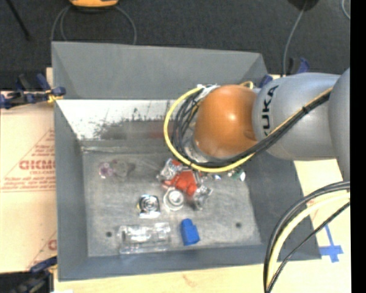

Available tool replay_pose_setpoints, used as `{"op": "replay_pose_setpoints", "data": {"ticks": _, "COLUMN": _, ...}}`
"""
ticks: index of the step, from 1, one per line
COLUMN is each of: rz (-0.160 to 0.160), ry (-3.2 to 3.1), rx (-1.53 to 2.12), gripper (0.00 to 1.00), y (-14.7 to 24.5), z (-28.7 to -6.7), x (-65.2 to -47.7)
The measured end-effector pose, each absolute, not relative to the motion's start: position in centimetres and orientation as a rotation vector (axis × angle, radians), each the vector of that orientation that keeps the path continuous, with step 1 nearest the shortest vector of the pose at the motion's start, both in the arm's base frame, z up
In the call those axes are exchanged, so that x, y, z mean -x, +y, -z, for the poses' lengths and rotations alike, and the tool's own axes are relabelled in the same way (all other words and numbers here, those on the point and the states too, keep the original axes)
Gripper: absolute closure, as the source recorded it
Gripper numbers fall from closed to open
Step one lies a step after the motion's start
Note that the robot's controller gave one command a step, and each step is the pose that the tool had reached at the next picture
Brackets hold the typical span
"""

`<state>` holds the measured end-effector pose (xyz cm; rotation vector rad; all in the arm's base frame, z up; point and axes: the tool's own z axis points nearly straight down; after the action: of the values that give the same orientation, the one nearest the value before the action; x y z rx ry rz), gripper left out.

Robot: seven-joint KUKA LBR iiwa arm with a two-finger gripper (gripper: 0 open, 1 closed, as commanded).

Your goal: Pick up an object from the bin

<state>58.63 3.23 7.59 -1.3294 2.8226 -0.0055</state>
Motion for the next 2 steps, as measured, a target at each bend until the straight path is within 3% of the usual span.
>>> {"op": "replay_pose_setpoints", "data": {"ticks": 1, "rz": 0.005, "ry": 2.598, "rx": 1.754, "gripper": 0.0, "y": 4.5, "z": -10.8, "x": -59.8}}
{"op": "replay_pose_setpoints", "data": {"ticks": 2, "rz": 0.007, "ry": 2.358, "rx": 2.053, "gripper": 0.0, "y": 1.4, "z": -7.5, "x": -60.2}}
